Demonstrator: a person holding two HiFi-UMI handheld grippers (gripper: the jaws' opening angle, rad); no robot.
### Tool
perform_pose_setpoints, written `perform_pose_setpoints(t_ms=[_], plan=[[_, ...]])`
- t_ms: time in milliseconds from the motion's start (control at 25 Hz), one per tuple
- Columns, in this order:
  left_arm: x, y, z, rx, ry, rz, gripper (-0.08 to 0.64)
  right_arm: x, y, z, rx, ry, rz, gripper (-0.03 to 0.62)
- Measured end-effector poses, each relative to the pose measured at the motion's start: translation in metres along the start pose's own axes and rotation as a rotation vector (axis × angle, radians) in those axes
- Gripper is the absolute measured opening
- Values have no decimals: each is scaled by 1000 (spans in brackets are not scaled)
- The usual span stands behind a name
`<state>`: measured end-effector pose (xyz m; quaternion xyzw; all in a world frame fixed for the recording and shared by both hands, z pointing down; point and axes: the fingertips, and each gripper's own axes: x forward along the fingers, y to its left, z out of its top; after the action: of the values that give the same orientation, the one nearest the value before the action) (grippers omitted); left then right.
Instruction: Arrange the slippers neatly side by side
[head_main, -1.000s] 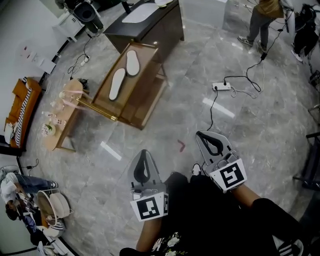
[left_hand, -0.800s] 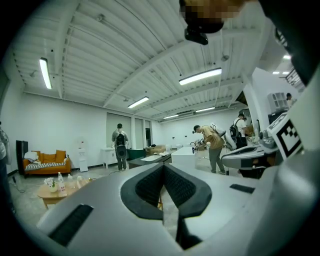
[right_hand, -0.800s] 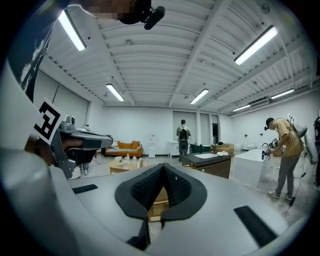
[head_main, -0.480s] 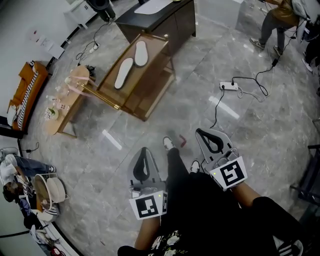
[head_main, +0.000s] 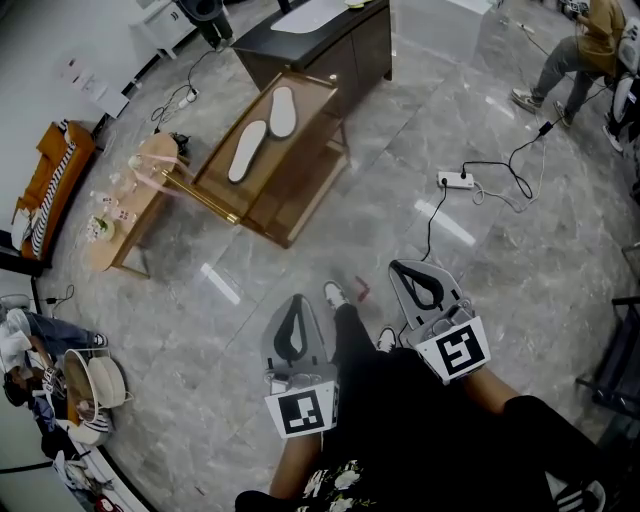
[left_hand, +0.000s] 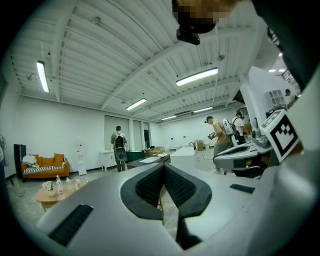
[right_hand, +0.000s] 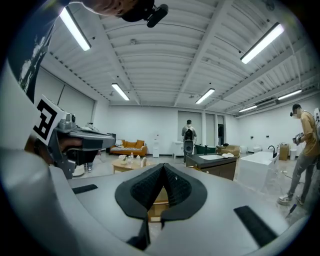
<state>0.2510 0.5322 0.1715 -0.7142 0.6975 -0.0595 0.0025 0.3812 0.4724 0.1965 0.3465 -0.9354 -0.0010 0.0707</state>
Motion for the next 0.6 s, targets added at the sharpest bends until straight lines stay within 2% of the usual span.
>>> perform_pose_setpoints(t_ms=[280,600], plan=[[16,10,-9,-9,18,19,0,13,-1,3,3,-16,7,-3],[45,16,-5,-21,11,0,0,35,-9,12,-20,-20,21,-3]])
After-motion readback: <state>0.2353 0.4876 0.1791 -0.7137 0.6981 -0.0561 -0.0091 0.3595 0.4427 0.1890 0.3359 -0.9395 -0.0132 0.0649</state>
